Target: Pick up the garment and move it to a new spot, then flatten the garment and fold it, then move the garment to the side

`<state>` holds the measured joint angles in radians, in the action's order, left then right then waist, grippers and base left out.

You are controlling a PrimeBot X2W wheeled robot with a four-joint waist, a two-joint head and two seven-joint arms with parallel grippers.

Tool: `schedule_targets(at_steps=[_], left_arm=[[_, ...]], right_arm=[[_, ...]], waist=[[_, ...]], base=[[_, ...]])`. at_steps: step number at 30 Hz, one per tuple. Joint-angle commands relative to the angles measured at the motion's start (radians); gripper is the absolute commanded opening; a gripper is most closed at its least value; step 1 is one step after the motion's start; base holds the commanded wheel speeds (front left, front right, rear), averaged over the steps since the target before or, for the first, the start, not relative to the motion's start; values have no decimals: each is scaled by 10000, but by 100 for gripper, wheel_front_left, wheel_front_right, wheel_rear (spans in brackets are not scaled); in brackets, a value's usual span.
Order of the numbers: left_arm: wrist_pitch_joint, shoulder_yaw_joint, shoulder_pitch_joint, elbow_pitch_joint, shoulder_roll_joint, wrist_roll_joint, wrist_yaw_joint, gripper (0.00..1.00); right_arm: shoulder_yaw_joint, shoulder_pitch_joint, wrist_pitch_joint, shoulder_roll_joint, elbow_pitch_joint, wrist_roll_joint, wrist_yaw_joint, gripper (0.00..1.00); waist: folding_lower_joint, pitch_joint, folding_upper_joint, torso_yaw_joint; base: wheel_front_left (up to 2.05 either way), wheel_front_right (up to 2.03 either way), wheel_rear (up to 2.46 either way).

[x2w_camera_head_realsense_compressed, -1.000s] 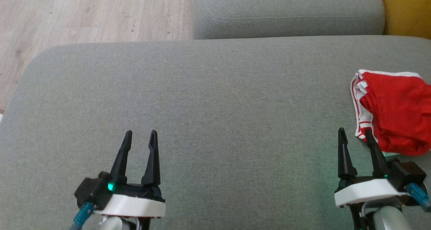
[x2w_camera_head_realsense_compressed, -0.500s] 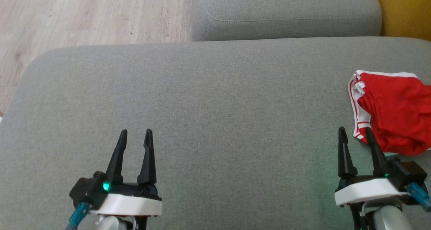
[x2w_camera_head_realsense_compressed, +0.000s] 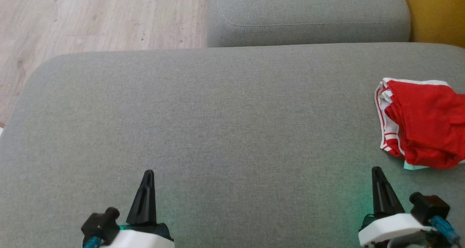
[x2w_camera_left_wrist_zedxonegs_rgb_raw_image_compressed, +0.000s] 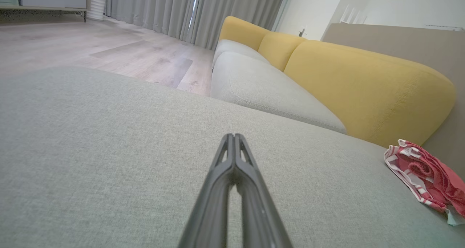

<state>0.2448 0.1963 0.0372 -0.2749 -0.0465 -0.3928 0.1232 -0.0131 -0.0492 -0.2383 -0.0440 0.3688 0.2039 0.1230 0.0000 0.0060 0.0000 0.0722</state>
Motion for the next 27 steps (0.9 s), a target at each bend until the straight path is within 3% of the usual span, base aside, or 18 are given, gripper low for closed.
schedule_targets(at_steps=[1, 27], left_arm=[[-72, -75, -426, 351, -24, -303, -4, 0], [-667, -531, -649, 309, -154, -2914, 17, 0]], right_arm=[[-57, 392, 56, -8, -334, 346, 8, 0], [-249, 627, 769, -19, -533, 3195, 23, 0]], waist=[[0, 1, 0, -12], [0, -5, 0, -159]], base=[[0, 0, 0], [0, 0, 0]])
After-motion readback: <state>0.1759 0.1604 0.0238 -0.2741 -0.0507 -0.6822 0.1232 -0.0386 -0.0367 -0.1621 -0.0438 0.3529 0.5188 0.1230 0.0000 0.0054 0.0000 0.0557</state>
